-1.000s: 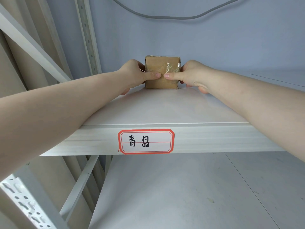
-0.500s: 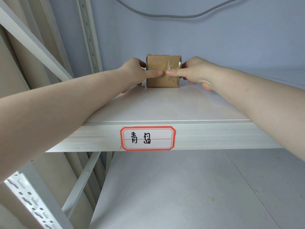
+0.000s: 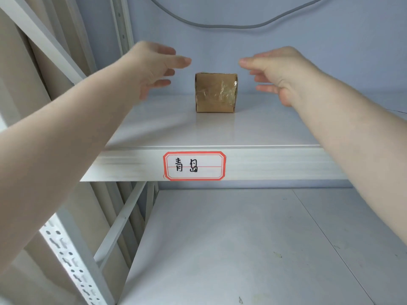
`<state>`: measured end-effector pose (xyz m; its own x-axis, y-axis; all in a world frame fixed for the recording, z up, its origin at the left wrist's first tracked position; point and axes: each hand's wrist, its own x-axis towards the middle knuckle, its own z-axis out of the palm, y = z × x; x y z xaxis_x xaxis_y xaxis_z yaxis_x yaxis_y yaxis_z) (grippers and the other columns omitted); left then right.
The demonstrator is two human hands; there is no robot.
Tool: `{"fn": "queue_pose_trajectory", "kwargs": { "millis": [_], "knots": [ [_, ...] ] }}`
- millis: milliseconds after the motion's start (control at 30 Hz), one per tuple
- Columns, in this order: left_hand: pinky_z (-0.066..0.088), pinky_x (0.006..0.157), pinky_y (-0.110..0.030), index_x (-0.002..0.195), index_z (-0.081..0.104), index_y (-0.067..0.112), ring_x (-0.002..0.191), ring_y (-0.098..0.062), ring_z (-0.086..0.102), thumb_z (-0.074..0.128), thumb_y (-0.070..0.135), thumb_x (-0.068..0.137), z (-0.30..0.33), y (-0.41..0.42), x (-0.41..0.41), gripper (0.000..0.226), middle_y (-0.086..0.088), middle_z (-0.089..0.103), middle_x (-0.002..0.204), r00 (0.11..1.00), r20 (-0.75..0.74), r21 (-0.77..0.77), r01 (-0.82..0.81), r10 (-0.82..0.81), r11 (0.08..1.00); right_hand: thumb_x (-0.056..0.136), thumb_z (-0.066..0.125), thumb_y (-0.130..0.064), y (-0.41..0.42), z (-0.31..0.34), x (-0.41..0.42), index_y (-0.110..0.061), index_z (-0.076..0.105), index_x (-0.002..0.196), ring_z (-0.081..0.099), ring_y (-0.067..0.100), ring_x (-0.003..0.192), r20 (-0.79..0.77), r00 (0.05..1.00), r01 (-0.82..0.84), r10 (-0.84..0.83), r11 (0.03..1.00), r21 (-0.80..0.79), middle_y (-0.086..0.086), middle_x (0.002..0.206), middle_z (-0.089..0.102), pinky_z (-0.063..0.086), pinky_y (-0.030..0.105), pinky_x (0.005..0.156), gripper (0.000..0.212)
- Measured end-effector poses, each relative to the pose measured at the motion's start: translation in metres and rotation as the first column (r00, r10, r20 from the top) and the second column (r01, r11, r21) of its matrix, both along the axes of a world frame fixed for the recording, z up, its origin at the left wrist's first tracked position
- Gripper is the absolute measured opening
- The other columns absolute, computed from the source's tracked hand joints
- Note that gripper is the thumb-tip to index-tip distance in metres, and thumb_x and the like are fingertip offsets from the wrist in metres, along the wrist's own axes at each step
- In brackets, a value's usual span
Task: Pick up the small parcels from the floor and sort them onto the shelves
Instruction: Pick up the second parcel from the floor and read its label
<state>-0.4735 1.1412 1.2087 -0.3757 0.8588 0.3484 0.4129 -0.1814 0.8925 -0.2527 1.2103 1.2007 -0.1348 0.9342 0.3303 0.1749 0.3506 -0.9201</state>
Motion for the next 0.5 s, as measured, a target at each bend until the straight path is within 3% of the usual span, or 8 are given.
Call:
{"fn": "queue_pose_trajectory", "kwargs": {
  "millis": [133, 233, 333, 500],
  "knots": [
    [0.057, 0.086, -0.023, 0.101, 0.068, 0.018, 0.092, -0.010, 0.072, 0.073, 0.022, 0.085, -0.008, -0.050, 0.013, 0.017, 0.002, 0.071, 0.098, 0.984, 0.145, 0.193, 0.079, -0.108, 0.978, 0.085, 0.070, -0.021, -0.053, -0.006, -0.007, -0.015, 0.066, 0.093, 0.063, 0.014, 0.080, -0.208, 0.920, -0.332, 0.332, 0.943, 0.033, 0.003, 0.091, 0.069, 0.055, 0.027, 0.083, 0.011],
    [0.054, 0.079, -0.020, 0.093, 0.067, 0.020, 0.079, -0.007, 0.070, 0.068, 0.018, 0.089, -0.025, -0.087, 0.032, 0.004, 0.005, 0.071, 0.088, 0.954, 0.273, 0.301, 0.040, -0.126, 0.953, 0.087, 0.067, -0.020, -0.087, -0.018, -0.017, -0.012, 0.067, 0.097, 0.062, 0.015, 0.077, -0.281, 0.777, -0.573, 0.564, 0.818, 0.056, 0.004, 0.088, 0.069, 0.054, 0.024, 0.073, 0.012],
    [0.053, 0.076, -0.019, 0.094, 0.066, 0.018, 0.073, -0.006, 0.069, 0.065, 0.016, 0.092, -0.053, -0.128, 0.050, 0.003, 0.007, 0.073, 0.079, 0.889, 0.450, 0.381, -0.101, -0.089, 0.919, 0.090, 0.063, -0.020, -0.115, -0.035, -0.022, -0.011, 0.065, 0.104, 0.061, 0.013, 0.077, -0.333, 0.645, -0.721, 0.688, 0.692, 0.037, 0.002, 0.087, 0.068, 0.053, 0.021, 0.070, 0.017],
    [0.055, 0.068, -0.017, 0.096, 0.066, 0.017, 0.070, -0.006, 0.070, 0.065, 0.017, 0.092, -0.120, -0.203, 0.078, 0.004, 0.005, 0.074, 0.080, 0.725, 0.686, 0.299, -0.362, 0.065, 0.883, 0.088, 0.065, -0.022, -0.148, -0.081, -0.019, -0.014, 0.066, 0.101, 0.065, 0.010, 0.073, -0.429, 0.463, -0.879, 0.776, 0.462, -0.115, 0.002, 0.088, 0.071, 0.055, 0.021, 0.070, 0.015]
  ]
}}
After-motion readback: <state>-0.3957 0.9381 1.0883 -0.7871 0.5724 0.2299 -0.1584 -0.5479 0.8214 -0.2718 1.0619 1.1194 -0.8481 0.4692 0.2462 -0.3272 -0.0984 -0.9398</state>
